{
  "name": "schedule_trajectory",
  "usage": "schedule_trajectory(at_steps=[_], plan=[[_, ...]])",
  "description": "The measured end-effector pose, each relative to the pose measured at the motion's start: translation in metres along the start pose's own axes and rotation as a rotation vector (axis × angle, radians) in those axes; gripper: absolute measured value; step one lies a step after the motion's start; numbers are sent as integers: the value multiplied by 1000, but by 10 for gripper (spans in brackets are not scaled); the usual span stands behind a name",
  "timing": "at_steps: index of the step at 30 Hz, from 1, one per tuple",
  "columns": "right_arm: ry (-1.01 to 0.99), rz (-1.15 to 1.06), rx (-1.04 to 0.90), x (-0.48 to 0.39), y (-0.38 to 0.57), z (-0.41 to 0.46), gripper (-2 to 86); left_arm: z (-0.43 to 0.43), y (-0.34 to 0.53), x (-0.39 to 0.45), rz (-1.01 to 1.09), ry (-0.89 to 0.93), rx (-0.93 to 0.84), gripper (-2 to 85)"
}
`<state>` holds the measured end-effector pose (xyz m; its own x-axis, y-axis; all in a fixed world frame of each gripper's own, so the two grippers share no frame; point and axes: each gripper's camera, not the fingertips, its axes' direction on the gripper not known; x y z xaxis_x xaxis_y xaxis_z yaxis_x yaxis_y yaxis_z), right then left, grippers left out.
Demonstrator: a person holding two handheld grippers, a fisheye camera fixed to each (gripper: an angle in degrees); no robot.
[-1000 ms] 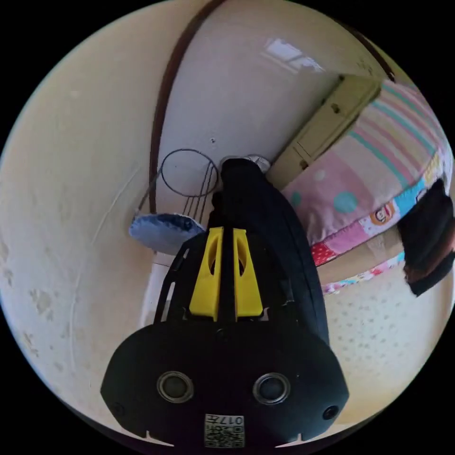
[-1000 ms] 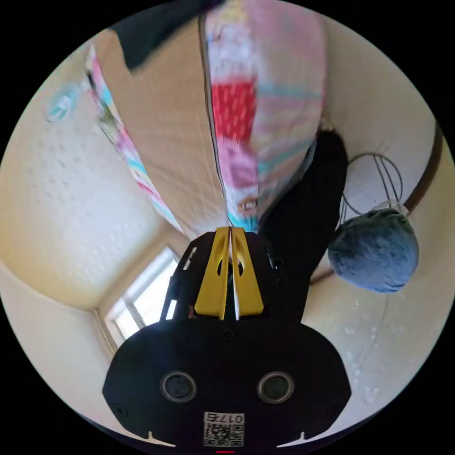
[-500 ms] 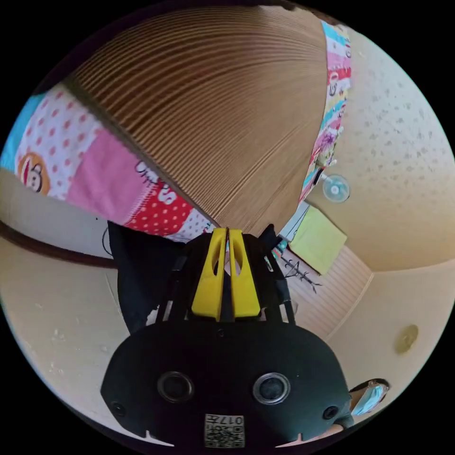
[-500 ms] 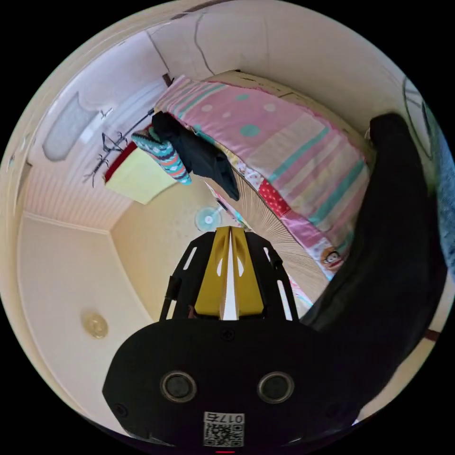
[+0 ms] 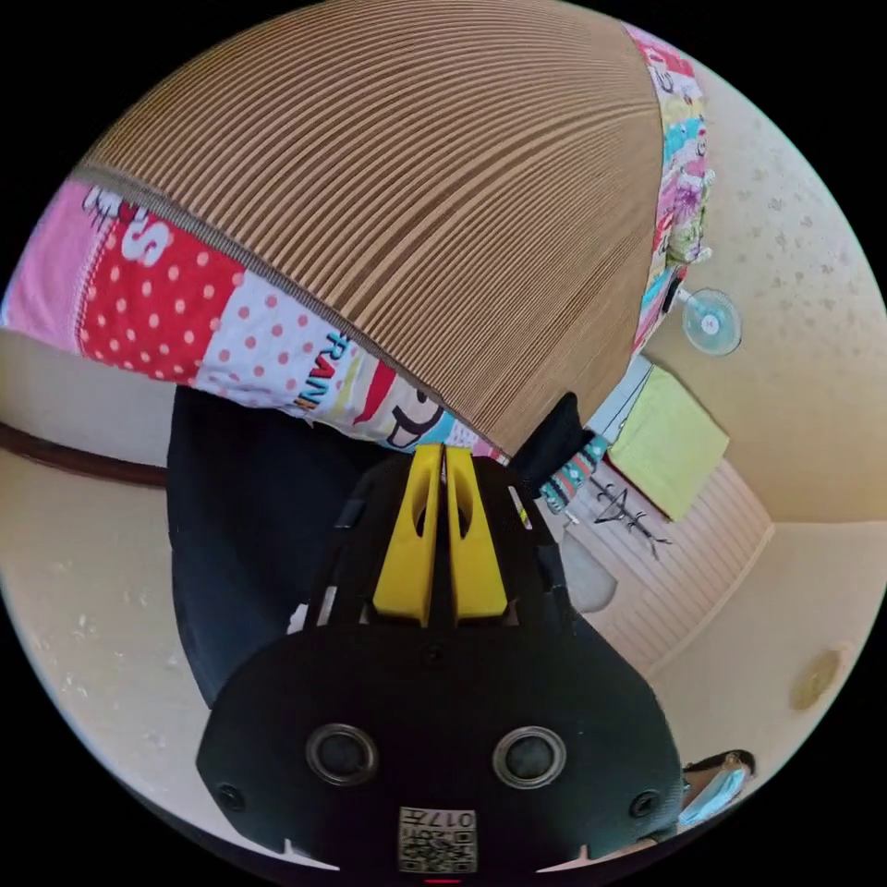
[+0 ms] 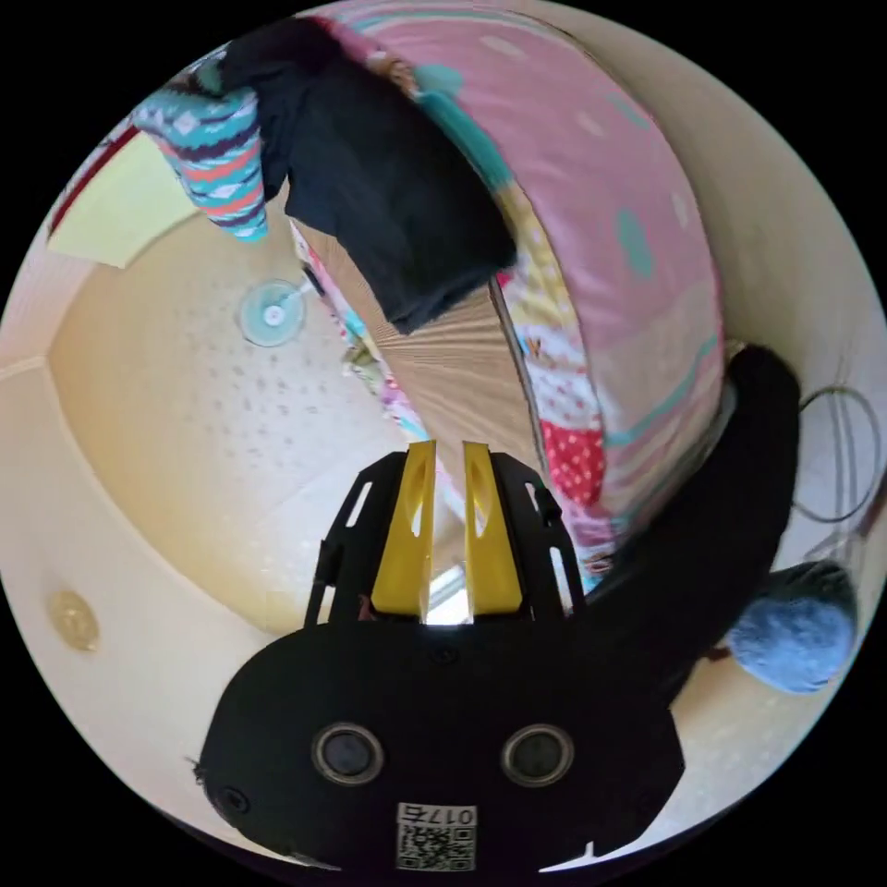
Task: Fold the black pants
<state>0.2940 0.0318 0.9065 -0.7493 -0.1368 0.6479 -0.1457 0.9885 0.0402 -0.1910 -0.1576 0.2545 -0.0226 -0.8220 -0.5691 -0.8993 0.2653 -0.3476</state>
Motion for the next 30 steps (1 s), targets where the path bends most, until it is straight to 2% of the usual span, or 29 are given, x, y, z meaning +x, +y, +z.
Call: schedule_trajectory(at_steps=[2, 4, 6, 10, 14, 17, 20, 21, 22, 24, 27, 30], plan=[[317, -84, -60, -42, -30, 10, 64, 6, 9, -13, -85, 58, 74, -10], [776, -257, -152, -102, -64, 49, 77, 20, 23, -27, -170, 146, 145, -10], [940, -378, -191, -136, -85, 81, 82, 31, 33, -33, -182, 239, 210, -10], [977, -588, -156, -200, -127, 133, 88, 54, 54, -39, -214, 335, 340, -10], [1008, -619, -179, -209, -169, 175, 106, 81, 62, -40, -233, 371, 379, -10], [1015, -563, -270, -176, -203, 215, 131, 100, 68, -35, -234, 350, 388, -10], [1016, -427, -436, -106, -231, 263, 160, 116, 74, -27, -229, 278, 396, -10], [1004, -435, -437, -82, -234, 280, 166, 123, 75, -23, -222, 251, 391, -10], [1058, -465, -321, -76, -228, 287, 157, 130, 76, -19, -213, 227, 385, -10], [1175, -527, -218, -63, -217, 305, 146, 140, 76, -14, -202, 192, 375, -10], [1340, -645, -135, -50, -197, 349, 138, 157, 78, -7, -202, 138, 371, -10], [1352, -695, -118, -41, -189, 379, 126, 172, 76, 0, -197, 119, 377, -10]])
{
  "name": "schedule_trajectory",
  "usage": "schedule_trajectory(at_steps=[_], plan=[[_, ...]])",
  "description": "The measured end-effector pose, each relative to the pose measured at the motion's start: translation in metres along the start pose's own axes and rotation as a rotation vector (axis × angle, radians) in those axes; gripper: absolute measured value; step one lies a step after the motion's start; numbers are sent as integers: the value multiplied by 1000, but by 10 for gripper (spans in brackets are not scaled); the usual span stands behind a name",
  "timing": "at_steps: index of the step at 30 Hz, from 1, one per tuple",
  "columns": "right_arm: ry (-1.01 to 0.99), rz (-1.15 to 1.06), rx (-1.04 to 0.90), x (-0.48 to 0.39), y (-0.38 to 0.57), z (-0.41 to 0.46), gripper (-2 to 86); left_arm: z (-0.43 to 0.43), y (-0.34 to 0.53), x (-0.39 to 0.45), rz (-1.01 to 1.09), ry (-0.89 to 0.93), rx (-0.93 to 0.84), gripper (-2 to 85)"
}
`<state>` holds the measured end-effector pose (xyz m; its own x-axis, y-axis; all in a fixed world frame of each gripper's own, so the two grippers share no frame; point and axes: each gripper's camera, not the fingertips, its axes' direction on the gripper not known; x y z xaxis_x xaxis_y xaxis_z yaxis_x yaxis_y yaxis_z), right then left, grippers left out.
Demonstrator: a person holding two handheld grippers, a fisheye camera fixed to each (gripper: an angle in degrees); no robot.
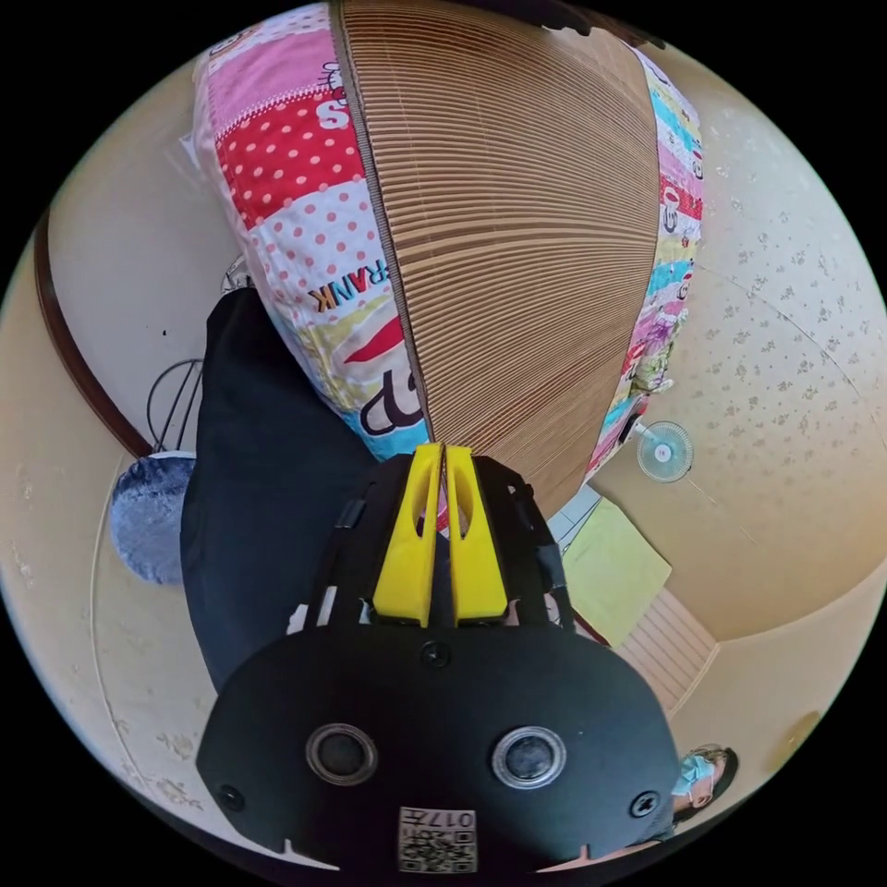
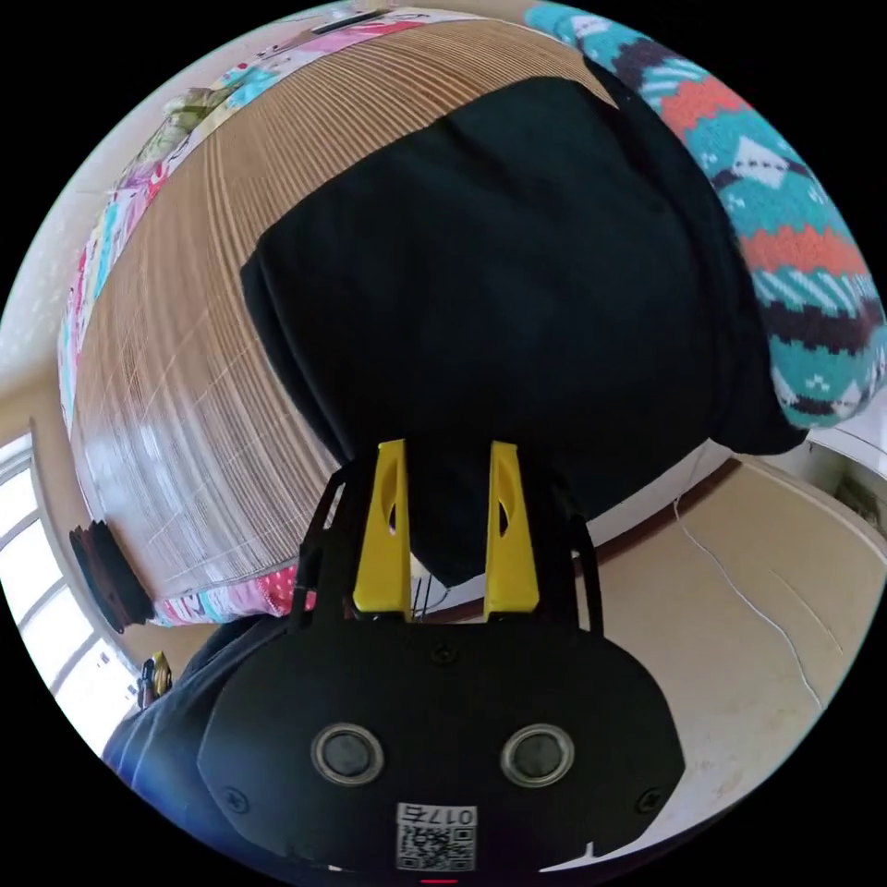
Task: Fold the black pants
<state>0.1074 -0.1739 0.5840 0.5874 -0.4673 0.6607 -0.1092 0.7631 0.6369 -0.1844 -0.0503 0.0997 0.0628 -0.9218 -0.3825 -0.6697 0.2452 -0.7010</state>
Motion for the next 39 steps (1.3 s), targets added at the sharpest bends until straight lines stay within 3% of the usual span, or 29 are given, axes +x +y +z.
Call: schedule_trajectory(at_steps=[3, 8, 13, 16, 20, 22, 27, 30, 32, 37, 39], plan=[[99, -30, 38, -24, 1, 14, 140, 20, 1, 3, 5, 0, -16, -10], [-33, -171, -46, -50, -8, 57, 175, 46, -1, 12, 19, -23, -32, -10], [269, -359, -130, -80, -30, 101, 60, 73, -5, 22, 43, -51, -51, -10], [503, -372, -20, -91, -38, 96, 50, 85, -10, 30, 83, -108, -74, -10], [348, -384, -66, -87, -53, 121, 61, 97, -12, 35, 115, -136, -97, -10], [266, -367, -166, -88, -66, 163, 114, 103, -14, 33, 111, -124, -96, -10], [486, -444, -331, -135, -92, 225, 90, 112, -19, 28, 101, -110, -107, -10], [417, -368, -445, -147, -115, 231, 57, 114, -23, 27, 127, -119, -119, -10], [364, -222, -323, -139, -117, 206, 52, 113, -24, 27, 149, -123, -118, -9], [730, -184, 102, -173, -95, 129, 44, 97, -31, 18, 195, -83, -79, -10], [775, -171, 225, -190, -91, 96, 42, 88, -36, 16, 200, -94, -54, -10]])
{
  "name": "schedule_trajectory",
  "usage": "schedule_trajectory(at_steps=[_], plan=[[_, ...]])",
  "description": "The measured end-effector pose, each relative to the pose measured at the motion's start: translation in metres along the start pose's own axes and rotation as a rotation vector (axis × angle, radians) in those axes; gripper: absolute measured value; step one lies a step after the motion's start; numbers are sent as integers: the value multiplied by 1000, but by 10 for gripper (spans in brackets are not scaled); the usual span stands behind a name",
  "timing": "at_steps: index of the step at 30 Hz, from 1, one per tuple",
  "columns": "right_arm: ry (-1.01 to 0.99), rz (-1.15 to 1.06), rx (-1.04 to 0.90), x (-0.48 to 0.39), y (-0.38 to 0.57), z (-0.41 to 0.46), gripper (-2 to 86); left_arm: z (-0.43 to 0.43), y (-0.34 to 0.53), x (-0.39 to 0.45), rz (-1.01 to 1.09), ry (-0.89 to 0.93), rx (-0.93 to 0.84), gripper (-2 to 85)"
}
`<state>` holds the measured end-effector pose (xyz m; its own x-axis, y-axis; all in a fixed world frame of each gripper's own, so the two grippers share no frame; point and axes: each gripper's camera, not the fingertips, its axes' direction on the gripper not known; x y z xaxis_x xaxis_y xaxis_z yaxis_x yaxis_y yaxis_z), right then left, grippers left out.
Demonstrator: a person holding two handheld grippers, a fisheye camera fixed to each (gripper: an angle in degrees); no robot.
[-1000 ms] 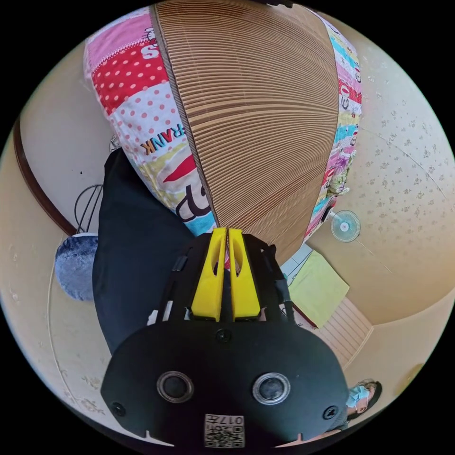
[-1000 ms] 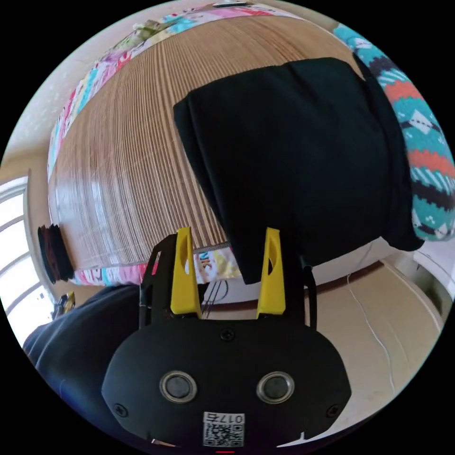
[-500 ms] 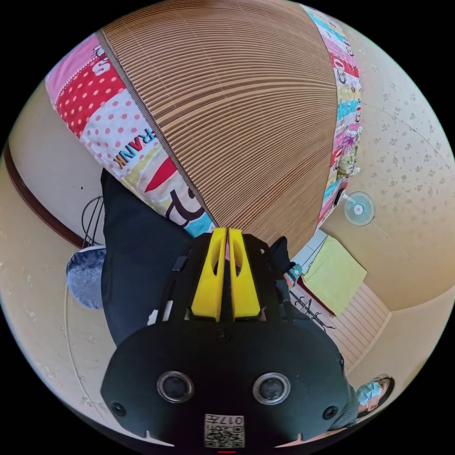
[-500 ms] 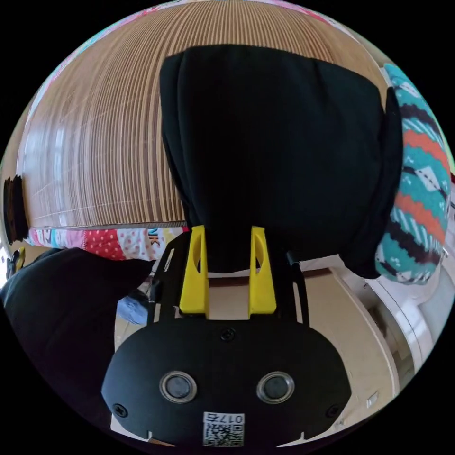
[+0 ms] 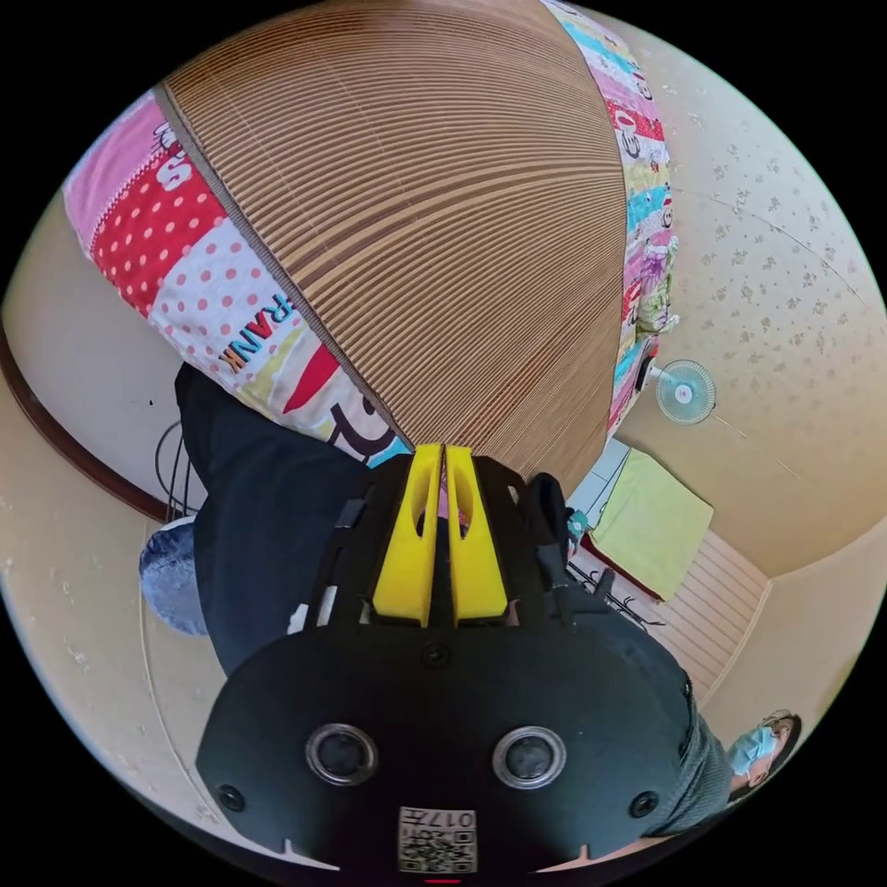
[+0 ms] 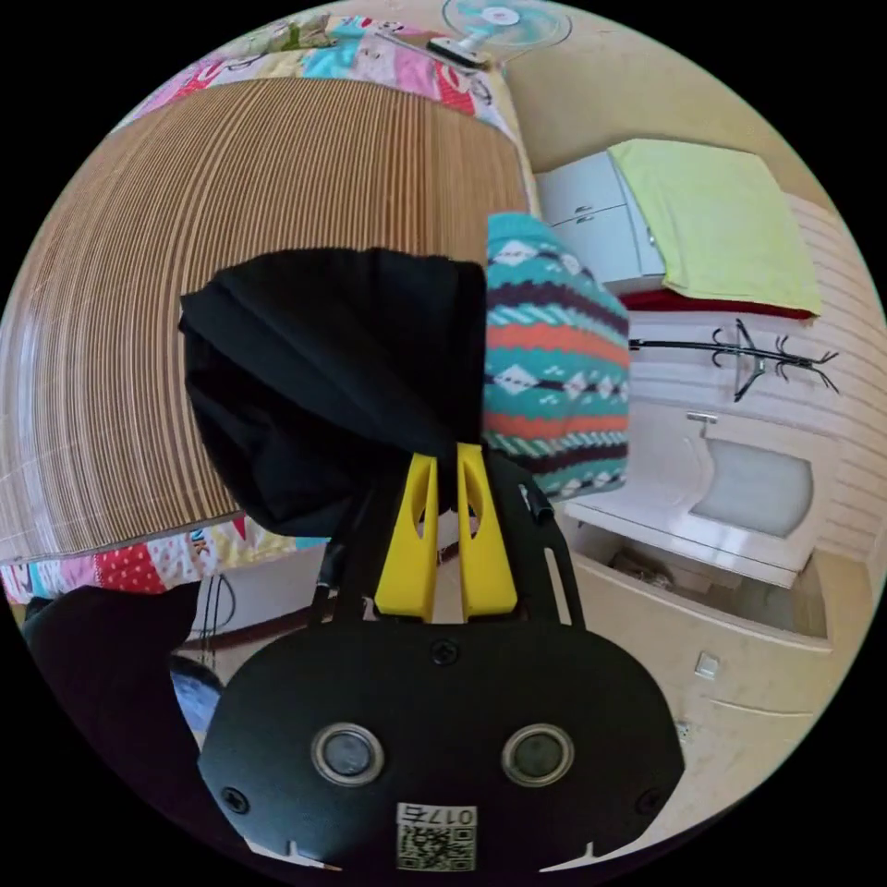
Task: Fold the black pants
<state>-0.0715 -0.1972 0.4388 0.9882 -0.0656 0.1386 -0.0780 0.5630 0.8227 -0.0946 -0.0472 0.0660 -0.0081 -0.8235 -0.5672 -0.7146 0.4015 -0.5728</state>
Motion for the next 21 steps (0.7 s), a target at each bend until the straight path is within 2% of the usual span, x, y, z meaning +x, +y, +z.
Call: schedule_trajectory(at_steps=[2, 5, 9, 12, 15, 18, 21], plan=[[2, 54, 94, 10, -1, -36, 40, -7, -6, -1, 15, -18, 10, -10], [114, 104, 242, 4, 4, -105, 37, -9, -22, 5, 64, -49, -41, -10], [210, 180, 519, -2, 38, -231, 36, 1, -45, 44, 284, -220, -191, -9], [227, 229, 725, -2, 73, -321, 36, 5, -50, 82, 503, -266, -266, -8], [308, 296, 778, -4, 93, -378, 35, 2, -49, 122, 706, -237, -318, -4], [236, 395, 945, 10, 136, -431, 35, -8, -45, 158, 872, -167, -402, 23], [133, 404, 1033, 16, 168, -485, 33, -28, -37, 192, 985, -104, -405, 61]])
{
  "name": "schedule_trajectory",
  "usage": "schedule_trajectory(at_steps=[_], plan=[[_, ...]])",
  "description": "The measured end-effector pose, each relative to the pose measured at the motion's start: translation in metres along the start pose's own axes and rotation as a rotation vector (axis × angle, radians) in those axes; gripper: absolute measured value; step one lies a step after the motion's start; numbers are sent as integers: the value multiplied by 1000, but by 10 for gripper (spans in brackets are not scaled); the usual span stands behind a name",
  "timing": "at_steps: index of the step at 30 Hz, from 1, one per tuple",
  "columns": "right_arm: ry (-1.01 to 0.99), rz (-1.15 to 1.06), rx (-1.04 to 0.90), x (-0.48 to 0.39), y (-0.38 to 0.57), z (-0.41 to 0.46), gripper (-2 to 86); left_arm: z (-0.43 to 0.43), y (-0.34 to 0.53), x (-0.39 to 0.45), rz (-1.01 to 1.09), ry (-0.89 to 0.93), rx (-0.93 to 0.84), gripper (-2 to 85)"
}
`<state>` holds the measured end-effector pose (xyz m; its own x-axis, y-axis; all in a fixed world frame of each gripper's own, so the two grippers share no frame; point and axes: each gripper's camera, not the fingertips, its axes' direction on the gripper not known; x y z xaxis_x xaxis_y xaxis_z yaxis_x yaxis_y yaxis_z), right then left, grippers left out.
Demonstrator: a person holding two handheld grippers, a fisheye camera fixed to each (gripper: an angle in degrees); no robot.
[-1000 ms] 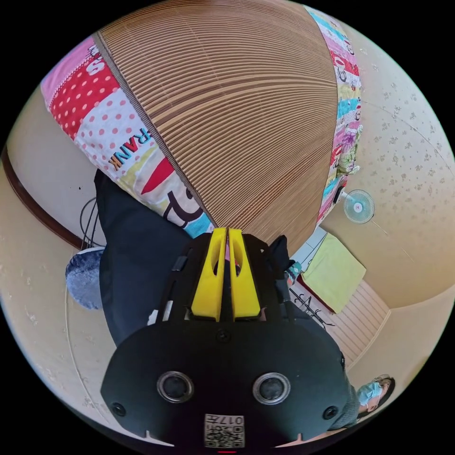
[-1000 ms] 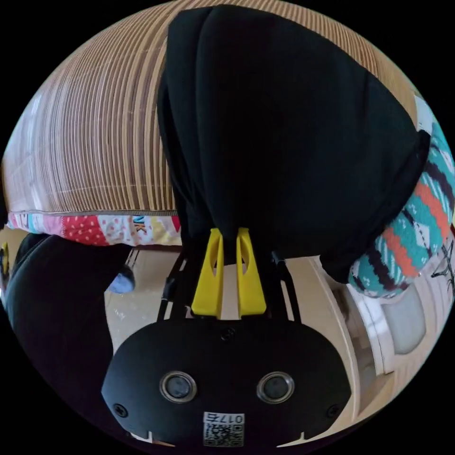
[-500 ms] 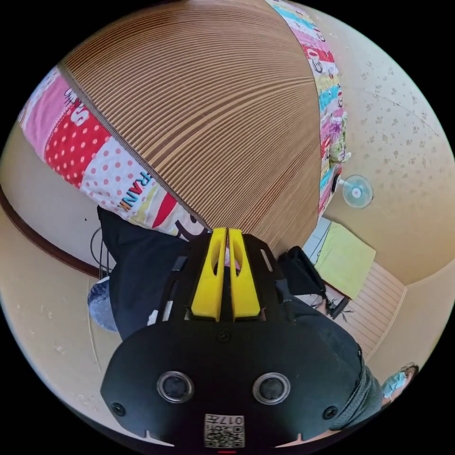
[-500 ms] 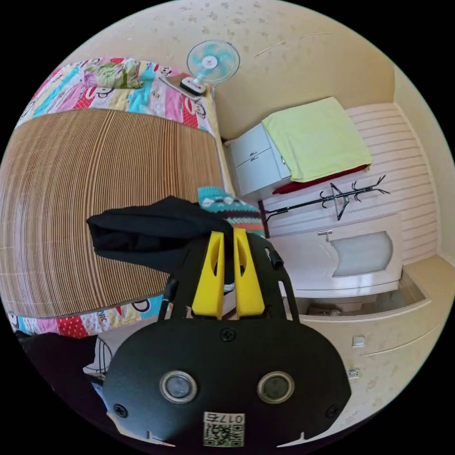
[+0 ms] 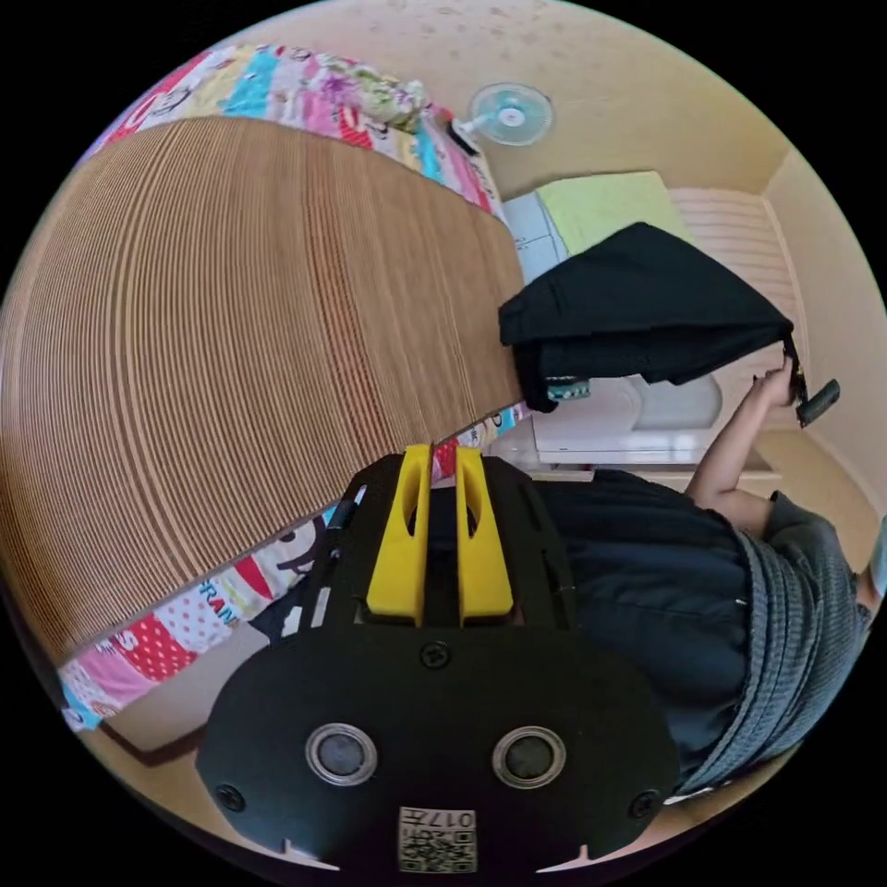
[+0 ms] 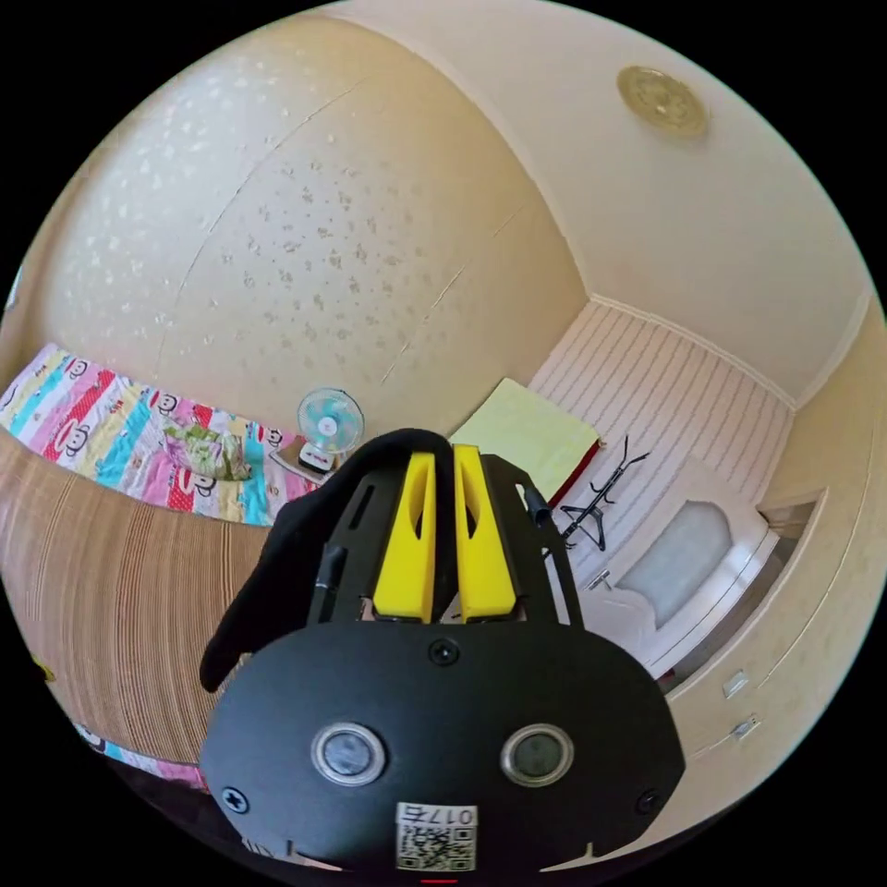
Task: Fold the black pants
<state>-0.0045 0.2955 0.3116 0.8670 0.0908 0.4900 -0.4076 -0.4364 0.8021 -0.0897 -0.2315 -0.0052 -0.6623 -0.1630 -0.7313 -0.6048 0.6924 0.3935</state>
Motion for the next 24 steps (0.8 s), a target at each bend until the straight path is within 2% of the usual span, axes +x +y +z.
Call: schedule_trajectory(at_steps=[2, 4, 5, 7, 8, 10, 11, 12, 15, 16, 20, 23, 24], plan=[[-67, 12, 66, -1, -15, -33, 33, -12, -9, 6, -8, 151, 14, 88], [-84, 9, 135, -13, -34, -76, 32, -10, -22, 1, -138, 474, -36, 145], [-87, 6, 150, -17, -39, -86, 32, -5, -24, -2, -195, 566, -64, 163], [-120, -9, 212, -34, -57, -122, 33, 23, -27, -5, -383, 977, -144, 198], [-129, -12, 226, -38, -61, -130, 33, 31, -26, -4, -430, 1079, -150, 200], [-171, -18, 266, -52, -76, -156, 33, 55, -24, 4, -607, 1396, -107, 199], [-181, -17, 273, -54, -78, -161, 34, 58, -24, 5, -639, 1438, -82, 190], [-205, -9, 285, -54, -83, -170, 34, 56, -24, 3, -691, 1471, -5, 173], [-307, 23, 286, -39, -91, -180, 35, 33, -19, -9, -718, 1328, 80, 69], [-348, 32, 274, -30, -93, -179, 36, 17, -14, -13, -702, 1326, 173, 43], [-379, 52, 213, -4, -100, -157, 40, -67, 6, -17, -596, 1363, 470, 36], [-562, 39, 89, 4, -113, -93, 49, -182, 11, -13, -399, 1089, 733, 36], [-686, -29, -53, -10, -125, -48, 56, -229, 8, -13, -341, 900, 836, 39]])
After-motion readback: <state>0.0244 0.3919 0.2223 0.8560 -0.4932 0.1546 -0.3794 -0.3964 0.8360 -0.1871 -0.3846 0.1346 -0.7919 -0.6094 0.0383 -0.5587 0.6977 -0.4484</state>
